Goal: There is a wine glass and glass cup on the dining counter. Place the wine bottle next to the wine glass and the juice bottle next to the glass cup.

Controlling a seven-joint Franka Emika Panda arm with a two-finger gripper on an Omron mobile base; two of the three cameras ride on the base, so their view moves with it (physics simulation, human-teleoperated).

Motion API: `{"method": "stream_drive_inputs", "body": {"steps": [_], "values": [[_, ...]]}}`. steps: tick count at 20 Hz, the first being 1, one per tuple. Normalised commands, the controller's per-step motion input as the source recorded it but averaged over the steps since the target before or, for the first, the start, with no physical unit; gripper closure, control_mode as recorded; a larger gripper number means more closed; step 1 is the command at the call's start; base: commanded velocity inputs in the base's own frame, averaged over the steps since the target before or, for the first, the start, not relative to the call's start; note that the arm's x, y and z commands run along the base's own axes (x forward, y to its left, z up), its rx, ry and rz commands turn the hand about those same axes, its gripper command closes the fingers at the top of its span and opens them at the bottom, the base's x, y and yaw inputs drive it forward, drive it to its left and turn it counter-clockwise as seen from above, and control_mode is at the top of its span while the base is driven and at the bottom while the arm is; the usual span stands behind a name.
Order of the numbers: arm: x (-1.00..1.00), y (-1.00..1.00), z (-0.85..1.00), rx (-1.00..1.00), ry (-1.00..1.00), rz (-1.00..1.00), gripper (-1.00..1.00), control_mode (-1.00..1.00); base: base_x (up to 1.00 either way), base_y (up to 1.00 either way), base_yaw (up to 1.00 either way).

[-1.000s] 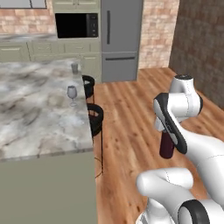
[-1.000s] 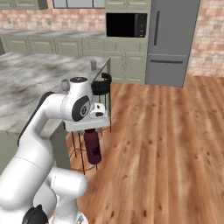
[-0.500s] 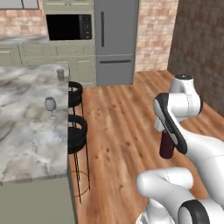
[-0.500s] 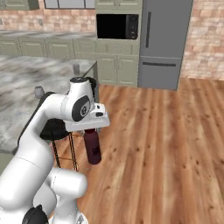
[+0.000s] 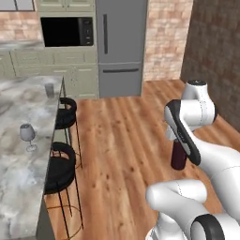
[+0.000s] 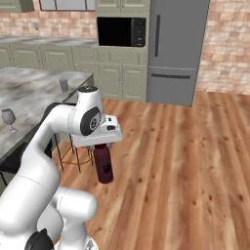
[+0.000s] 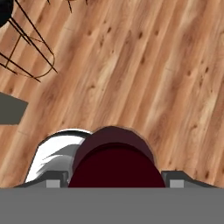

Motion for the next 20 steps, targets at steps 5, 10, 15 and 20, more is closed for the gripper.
{"method": "stream_drive_inputs", "body": {"steps": [5, 10, 15, 20], "values": [[0.0, 0.0, 0.0, 0.0, 0.0, 0.0, 1.0, 1.0, 0.76, -0.5, 0.07], [0.0, 0.0, 0.0, 0.0, 0.0, 0.0, 1.0, 1.0, 0.79, -0.46, 0.1], [0.0, 0.0, 0.0, 0.0, 0.0, 0.0, 1.0, 1.0, 0.82, -0.36, 0.19], [0.0, 0.0, 0.0, 0.0, 0.0, 0.0, 1.0, 1.0, 0.79, -0.25, 0.32]]}}
